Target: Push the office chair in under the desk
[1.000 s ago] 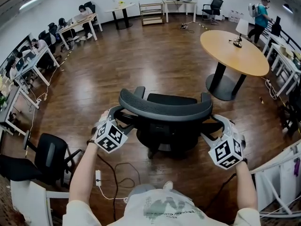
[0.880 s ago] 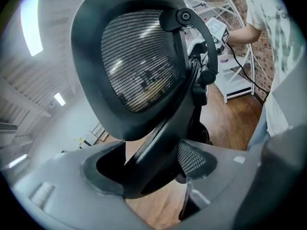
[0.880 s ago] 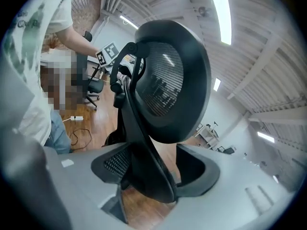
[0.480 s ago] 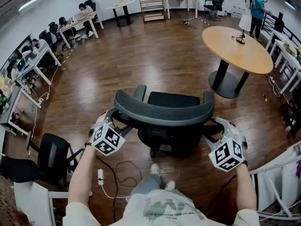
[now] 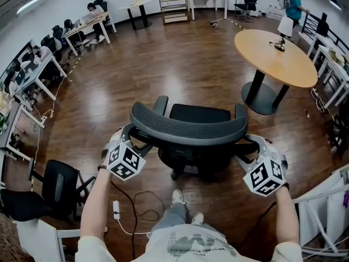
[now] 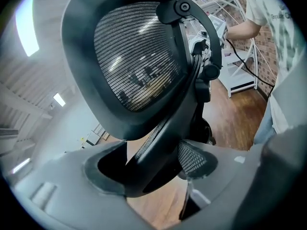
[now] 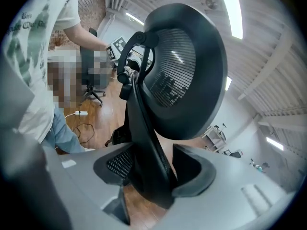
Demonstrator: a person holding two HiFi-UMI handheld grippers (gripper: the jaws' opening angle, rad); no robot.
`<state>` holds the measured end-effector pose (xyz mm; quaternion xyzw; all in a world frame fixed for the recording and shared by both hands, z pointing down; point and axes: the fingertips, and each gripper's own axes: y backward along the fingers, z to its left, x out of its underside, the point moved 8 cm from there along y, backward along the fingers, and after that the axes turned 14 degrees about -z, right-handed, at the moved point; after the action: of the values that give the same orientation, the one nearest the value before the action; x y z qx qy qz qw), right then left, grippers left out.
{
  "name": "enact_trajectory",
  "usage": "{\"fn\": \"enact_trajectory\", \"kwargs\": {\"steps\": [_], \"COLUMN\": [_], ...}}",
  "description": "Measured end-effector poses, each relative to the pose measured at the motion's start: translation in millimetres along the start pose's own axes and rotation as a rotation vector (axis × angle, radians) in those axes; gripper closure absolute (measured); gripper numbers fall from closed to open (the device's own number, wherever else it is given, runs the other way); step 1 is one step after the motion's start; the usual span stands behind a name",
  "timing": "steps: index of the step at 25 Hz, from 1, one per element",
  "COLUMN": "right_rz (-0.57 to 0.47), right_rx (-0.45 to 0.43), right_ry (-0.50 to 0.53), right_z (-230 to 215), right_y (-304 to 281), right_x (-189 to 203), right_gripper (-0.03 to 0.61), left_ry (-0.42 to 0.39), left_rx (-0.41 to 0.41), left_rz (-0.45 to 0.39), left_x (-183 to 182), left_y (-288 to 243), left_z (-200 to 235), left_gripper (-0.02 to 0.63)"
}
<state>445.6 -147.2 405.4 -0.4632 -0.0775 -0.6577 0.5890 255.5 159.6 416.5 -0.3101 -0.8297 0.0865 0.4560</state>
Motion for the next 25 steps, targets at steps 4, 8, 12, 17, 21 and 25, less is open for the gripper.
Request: {"fn": "enact_trajectory", "kwargs": {"steps": [4, 8, 12, 17, 21, 25], "right_rz": [0.006, 0.024, 0.056, 0.08, 0.101, 0.122], "right_rx": [0.013, 0.011, 0.024, 0.051, 0.085, 0.127], "right_ry": [-0.006, -0.023, -0.044, -0.064, -0.089, -0.11], "right_z": [-19, -38, -58, -79, -96, -110], "right_y": [-20, -39, -54, -72, -90, -105], "right_x": [5, 9, 13, 17, 21, 24], "right_gripper": [0.331, 0.331, 0.328, 0.328, 0.325, 0.324], "left_ry": [-0.006, -0.008, -0.014, -0.028, -0.041, -0.053], "left_rx": [0.009, 0.033, 0.057, 0.087, 0.112, 0.136], "left_rz": [-0.008, -0.026, -0.043, -0.067, -0.092, -0.11], "left_x": [5, 11, 12, 15, 19, 22], "left_y": [-21, -42, -64, -92, -120, -145], "left_z": [22, 42, 63, 90, 115, 137], "left_gripper": [0.265, 0.265, 0.265, 0.268, 0.268, 0.268]}}
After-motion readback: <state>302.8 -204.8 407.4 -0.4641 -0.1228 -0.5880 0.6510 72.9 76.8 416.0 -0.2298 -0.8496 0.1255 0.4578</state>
